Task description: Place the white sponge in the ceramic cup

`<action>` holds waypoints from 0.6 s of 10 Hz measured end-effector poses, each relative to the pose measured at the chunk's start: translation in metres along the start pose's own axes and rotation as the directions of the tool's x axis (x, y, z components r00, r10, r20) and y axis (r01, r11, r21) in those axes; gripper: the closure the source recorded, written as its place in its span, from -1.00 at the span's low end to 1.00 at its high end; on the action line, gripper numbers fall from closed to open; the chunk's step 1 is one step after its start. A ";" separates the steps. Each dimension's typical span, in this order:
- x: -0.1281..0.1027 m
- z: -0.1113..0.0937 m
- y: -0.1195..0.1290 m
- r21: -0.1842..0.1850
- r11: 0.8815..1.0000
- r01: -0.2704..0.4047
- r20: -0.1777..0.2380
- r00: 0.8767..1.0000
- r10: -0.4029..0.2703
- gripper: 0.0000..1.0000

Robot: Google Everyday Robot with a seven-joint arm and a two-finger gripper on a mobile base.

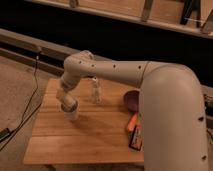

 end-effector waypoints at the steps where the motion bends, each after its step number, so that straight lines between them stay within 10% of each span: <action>1: 0.001 0.000 0.001 -0.002 1.000 -0.001 -0.001 1.000 0.001 -0.43; 6: 0.000 0.001 0.004 -0.009 1.000 0.001 -0.005 1.000 -0.001 -0.60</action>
